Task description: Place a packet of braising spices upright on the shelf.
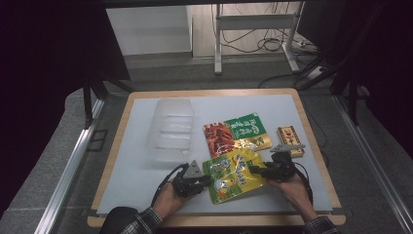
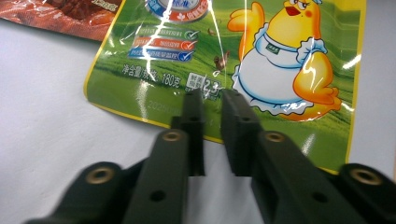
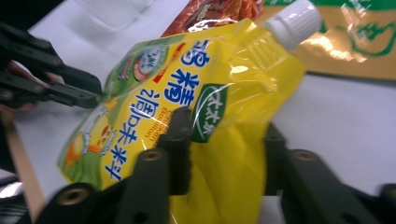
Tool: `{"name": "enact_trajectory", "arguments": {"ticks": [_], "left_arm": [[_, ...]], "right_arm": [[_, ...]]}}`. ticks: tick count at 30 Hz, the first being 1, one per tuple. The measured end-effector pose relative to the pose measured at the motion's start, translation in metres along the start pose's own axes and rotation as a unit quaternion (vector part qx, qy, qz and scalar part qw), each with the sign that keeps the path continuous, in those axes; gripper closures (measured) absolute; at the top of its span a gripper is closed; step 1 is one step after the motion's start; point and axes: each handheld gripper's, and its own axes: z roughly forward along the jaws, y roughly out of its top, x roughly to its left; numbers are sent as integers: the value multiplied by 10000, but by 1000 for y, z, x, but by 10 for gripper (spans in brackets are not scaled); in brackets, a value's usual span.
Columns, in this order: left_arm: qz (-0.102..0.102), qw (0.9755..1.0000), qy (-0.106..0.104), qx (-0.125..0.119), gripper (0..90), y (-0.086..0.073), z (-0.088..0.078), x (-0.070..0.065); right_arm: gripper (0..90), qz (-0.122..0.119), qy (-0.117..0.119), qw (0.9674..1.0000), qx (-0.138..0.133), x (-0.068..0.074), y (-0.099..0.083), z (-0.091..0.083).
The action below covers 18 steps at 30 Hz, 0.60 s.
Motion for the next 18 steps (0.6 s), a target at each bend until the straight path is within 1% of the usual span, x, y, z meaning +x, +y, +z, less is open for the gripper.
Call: {"name": "enact_trajectory", "arguments": {"ticks": [1,3,4,5,7,8,11,12,13,14,15,16,18], "left_arm": [[23,10000,42,3,745,0,-1,0],[113,9999,126,32,707,1,-2,-2],[146,9997,186,42,686,1,-3,-3],[160,9996,216,55,662,1,-4,-4],[209,9993,290,65,620,2,-7,-6],[240,9991,340,53,596,2,-10,-8],[309,9985,457,-56,520,1,-17,-10],[298,9983,485,-117,488,1,-19,-9],[274,9983,488,-180,405,0,-21,-9],[244,9982,484,-246,405,0,-24,-8],[222,9981,499,-283,340,-1,-26,-7],[198,9980,502,-324,340,-3,-28,-7],[153,9979,490,-387,271,-5,-31,-6]], "right_arm": [[705,-106,-84,9999,-15,2,0,-1],[758,-295,-224,9993,67,7,2,-2],[797,-370,-240,9990,71,9,2,-2],[831,-364,-204,9991,61,10,3,-2],[849,-399,-210,9989,106,11,4,-3],[854,-394,-192,9990,84,12,5,-3],[864,-426,-149,9990,32,14,7,-7],[865,-406,-139,9991,3,15,8,-8],[867,-384,-87,9992,-44,16,10,-9],[867,-384,-87,9992,-44,16,10,-9],[867,-349,-10,9994,-73,16,12,-12],[867,-349,-10,9994,-73,16,12,-12],[867,-265,131,9995,-149,15,13,-15]]}}
